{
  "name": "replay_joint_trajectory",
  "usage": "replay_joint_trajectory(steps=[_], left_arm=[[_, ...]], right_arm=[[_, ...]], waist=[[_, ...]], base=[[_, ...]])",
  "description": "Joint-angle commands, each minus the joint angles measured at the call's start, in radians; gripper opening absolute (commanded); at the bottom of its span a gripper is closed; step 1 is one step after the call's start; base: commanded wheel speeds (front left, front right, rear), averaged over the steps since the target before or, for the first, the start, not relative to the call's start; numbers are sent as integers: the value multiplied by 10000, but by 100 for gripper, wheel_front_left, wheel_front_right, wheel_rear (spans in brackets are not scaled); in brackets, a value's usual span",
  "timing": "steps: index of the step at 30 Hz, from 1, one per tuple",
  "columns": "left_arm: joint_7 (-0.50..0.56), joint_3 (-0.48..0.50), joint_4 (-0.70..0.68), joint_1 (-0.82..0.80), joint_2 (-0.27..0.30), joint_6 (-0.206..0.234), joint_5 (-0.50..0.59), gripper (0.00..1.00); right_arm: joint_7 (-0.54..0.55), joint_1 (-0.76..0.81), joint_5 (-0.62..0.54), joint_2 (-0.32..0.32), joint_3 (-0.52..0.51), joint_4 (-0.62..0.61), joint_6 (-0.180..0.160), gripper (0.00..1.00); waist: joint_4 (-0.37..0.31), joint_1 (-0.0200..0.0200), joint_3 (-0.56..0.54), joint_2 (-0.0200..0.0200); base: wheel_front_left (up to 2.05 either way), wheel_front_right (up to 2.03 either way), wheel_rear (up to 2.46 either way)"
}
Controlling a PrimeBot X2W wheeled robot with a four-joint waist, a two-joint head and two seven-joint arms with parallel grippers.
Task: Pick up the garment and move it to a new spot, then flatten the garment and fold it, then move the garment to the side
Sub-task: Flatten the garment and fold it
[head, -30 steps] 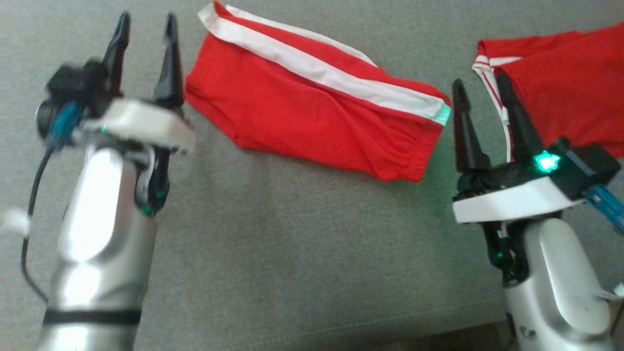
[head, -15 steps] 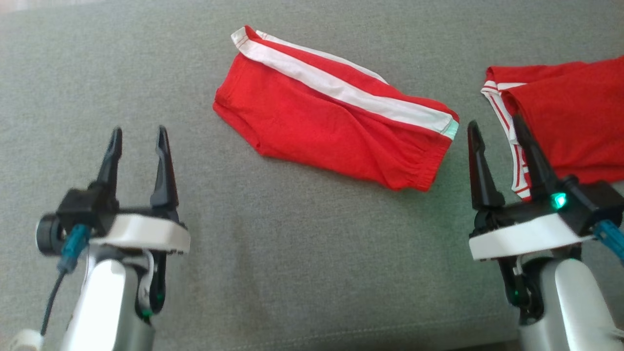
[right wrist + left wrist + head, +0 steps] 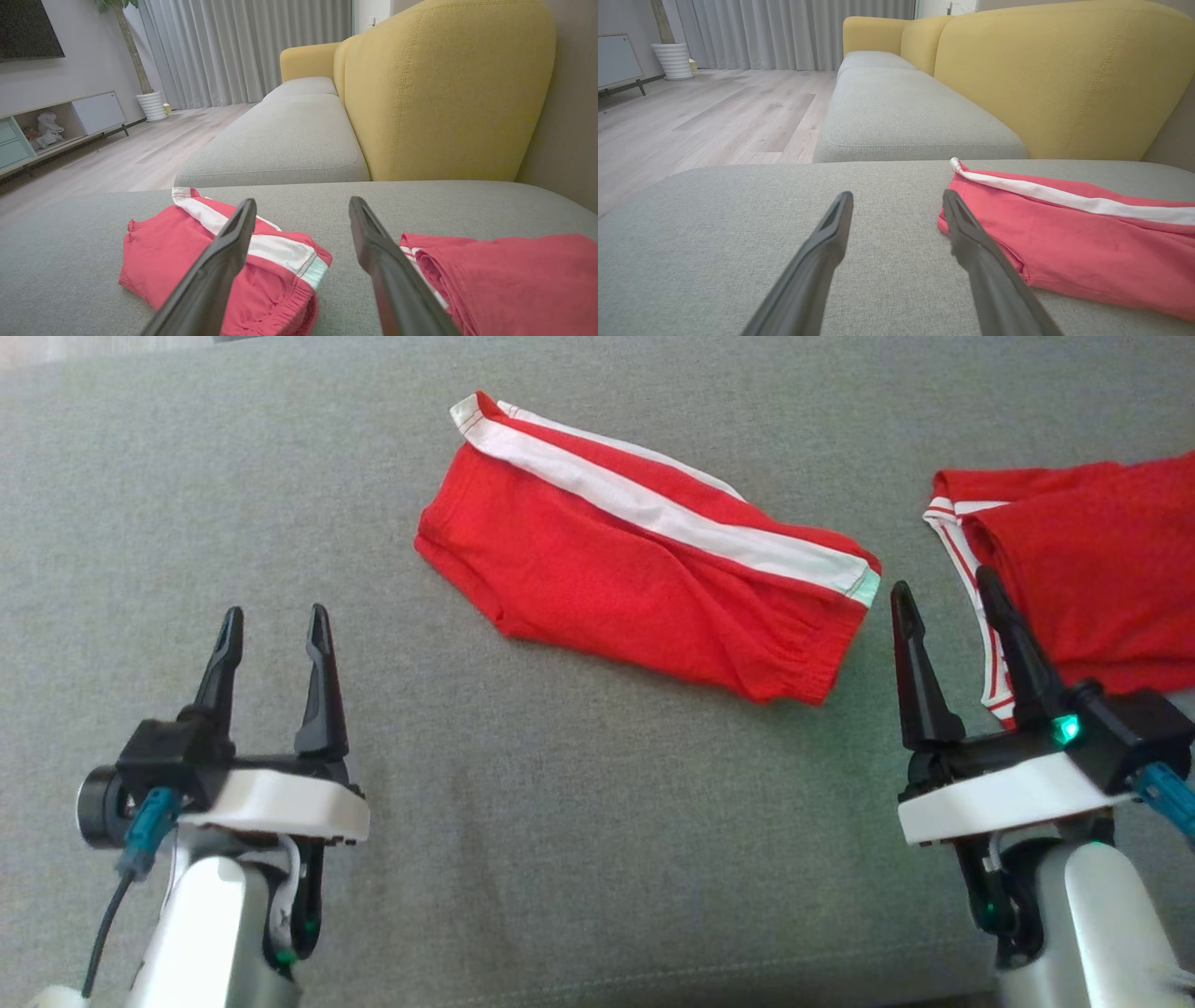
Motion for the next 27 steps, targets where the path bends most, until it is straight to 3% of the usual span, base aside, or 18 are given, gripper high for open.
replay_joint_trajectory(steps=[1, 7, 15, 21, 27], left_arm=[[12, 265, -367, -195, 246, 18, -23, 100], [32, 207, -375, -268, 269, 7, -77, 100], [515, -392, 354, -1666, 227, -697, -190, 100], [1243, -770, 2242, -3643, 47, -1393, -442, 100], [1834, -827, 4556, -5028, -21, -1697, -741, 100]], right_arm=[[14, -41, -52, -64, 204, -406, 65, 100], [30, -76, -58, -59, 165, -440, 65, 100], [77, -290, -107, -54, 144, -524, 65, 100], [14, -586, -37, -42, 263, -511, 65, 100], [-138, -771, 153, -27, 415, -264, 65, 100]], waist=[[-1, 1, 5, 0], [8, 1, 101, 0], [7, 1, 635, 0], [-250, 1, 1176, 0], [-599, 1, 1407, 0]], base=[[0, 0, 0], [0, 0, 0], [0, 0, 0], [0, 0, 0], [0, 0, 0]])
